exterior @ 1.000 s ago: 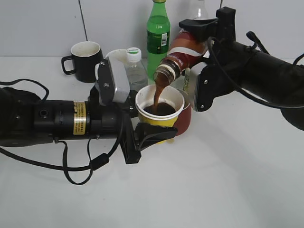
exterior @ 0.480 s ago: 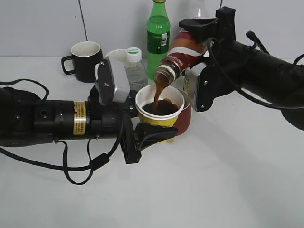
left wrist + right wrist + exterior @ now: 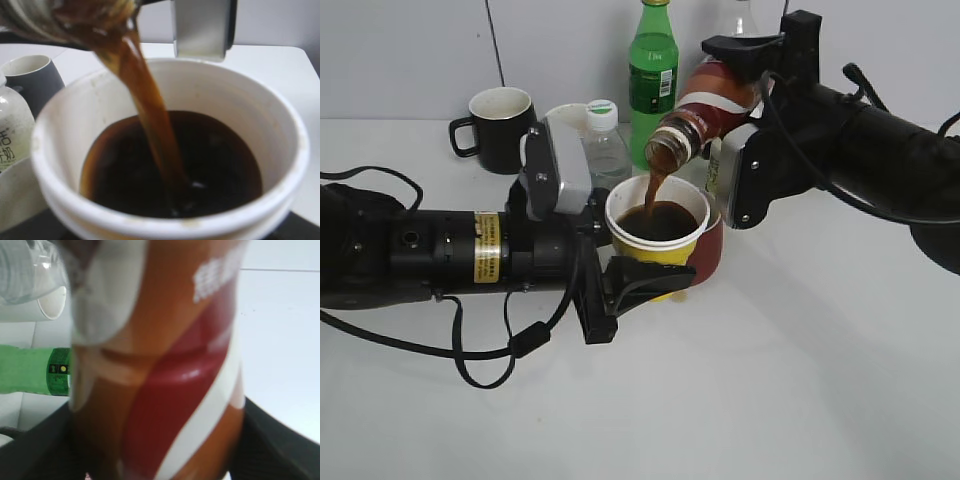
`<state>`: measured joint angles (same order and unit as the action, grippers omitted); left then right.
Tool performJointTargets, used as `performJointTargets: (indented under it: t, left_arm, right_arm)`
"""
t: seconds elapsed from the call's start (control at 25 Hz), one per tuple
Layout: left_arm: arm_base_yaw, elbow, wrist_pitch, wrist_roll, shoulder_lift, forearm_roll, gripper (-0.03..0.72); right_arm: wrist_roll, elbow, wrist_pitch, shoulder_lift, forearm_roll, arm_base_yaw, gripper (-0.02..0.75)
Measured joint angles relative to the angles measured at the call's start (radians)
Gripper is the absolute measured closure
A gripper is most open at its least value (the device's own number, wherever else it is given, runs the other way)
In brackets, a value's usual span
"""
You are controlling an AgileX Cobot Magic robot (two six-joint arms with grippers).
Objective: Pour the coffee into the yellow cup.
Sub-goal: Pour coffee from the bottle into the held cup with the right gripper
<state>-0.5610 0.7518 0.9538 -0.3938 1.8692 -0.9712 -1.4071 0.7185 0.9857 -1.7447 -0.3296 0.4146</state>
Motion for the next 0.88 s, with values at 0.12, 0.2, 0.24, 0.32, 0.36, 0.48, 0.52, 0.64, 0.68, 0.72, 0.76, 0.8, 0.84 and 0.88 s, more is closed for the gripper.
performJointTargets:
  t: [0.12,0.2,0.24,0.32,0.36,0.48,0.52,0.64,0.68,0.72,0.76,0.8,0.84,0.88]
  left_arm:
    - [0.0,0.0,0.016,0.0,0.0,0.003,0.237]
    - [0.0,0.0,0.03,0.0,0.0,0.009,0.237]
    - [0.0,0.0,0.046,0.0,0.0,0.02,0.237]
    - [0.0,0.0,0.053,0.0,0.0,0.032,0.237]
    - [0.0,0.0,0.055,0.0,0.0,0.04,0.237]
    - [0.0,-0.001,0.059,0.0,0.0,0.063,0.237]
    - [0.001,-0.001,0.059,0.0,0.0,0.065,0.237]
    - [0.017,-0.002,0.059,0.0,0.0,0.071,0.237]
    - [0.021,-0.002,0.059,0.0,-0.001,0.071,0.237]
    - [0.044,-0.003,0.058,0.0,-0.002,0.071,0.237]
    - [0.052,-0.004,0.056,0.0,-0.002,0.071,0.237]
    - [0.068,-0.004,0.057,0.0,-0.003,0.072,0.237]
    - [0.082,-0.004,0.056,0.0,-0.004,0.072,0.237]
    - [0.107,-0.005,0.054,0.0,-0.004,0.072,0.237]
  right_arm:
    - [0.052,0.0,0.0,0.0,0.001,0.0,0.231]
    - [0.093,0.0,0.003,0.0,0.002,0.0,0.231]
    - [0.108,0.0,0.008,0.0,0.003,0.0,0.231]
    - [0.157,0.0,0.018,0.0,0.006,0.0,0.231]
    - [0.187,0.0,0.026,0.0,0.008,0.0,0.231]
    - [0.299,0.0,0.045,0.0,0.026,0.0,0.231]
    - [0.336,0.0,0.045,0.0,0.036,0.0,0.231]
    - [0.473,0.0,0.046,0.0,0.092,0.0,0.231]
    - [0.516,0.0,0.046,0.0,0.12,0.0,0.231]
    - [0.575,0.0,0.047,0.0,0.153,0.0,0.231]
    - [0.645,0.0,0.048,0.0,0.186,0.0,0.231]
    - [0.713,0.0,0.048,0.0,0.212,0.0,0.231]
    - [0.801,-0.002,0.051,0.001,0.239,0.0,0.231]
    - [0.883,-0.007,0.051,0.001,0.258,0.0,0.231]
